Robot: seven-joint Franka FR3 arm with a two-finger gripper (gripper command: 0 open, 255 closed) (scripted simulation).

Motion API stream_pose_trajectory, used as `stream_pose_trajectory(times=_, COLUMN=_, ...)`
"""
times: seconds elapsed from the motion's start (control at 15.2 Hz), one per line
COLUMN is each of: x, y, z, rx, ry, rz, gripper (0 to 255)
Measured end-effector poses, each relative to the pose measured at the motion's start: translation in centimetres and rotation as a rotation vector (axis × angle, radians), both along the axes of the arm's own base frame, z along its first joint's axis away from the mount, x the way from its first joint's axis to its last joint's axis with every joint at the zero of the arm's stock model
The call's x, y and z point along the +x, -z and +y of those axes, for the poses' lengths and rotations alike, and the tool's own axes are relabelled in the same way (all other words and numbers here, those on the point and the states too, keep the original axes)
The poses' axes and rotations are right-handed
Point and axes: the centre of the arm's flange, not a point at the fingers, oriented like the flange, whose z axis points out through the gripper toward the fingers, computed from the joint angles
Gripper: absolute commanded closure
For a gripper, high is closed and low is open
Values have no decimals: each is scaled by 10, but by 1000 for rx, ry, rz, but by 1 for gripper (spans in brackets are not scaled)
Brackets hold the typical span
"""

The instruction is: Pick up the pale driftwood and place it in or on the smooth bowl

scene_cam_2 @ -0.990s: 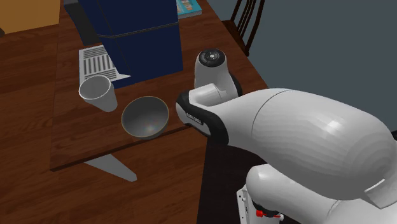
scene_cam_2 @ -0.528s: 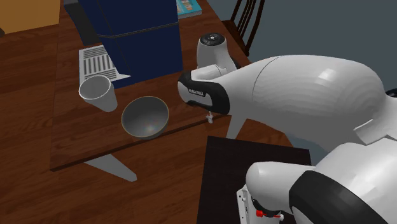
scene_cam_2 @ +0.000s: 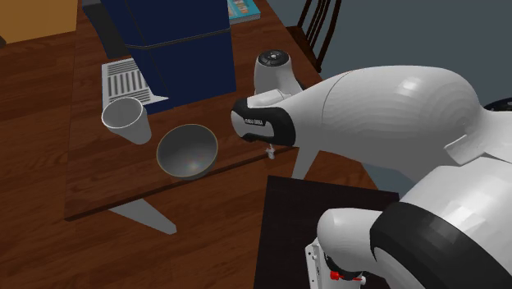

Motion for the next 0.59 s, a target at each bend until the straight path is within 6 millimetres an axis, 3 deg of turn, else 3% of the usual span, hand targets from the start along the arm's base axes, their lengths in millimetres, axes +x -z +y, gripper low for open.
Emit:
stream_pose_trajectory(times=0.07, x=0, y=0, z=0, rx=0, ry=0, rz=0, gripper=0)
stream_pose_trajectory(times=0.13, x=0, y=0, z=0, rx=0, ry=0, rz=0, gripper=255)
stream_pose_trajectory(times=0.59, x=0, y=-5, z=4, rx=8, ry=-4, rz=-14, gripper=255)
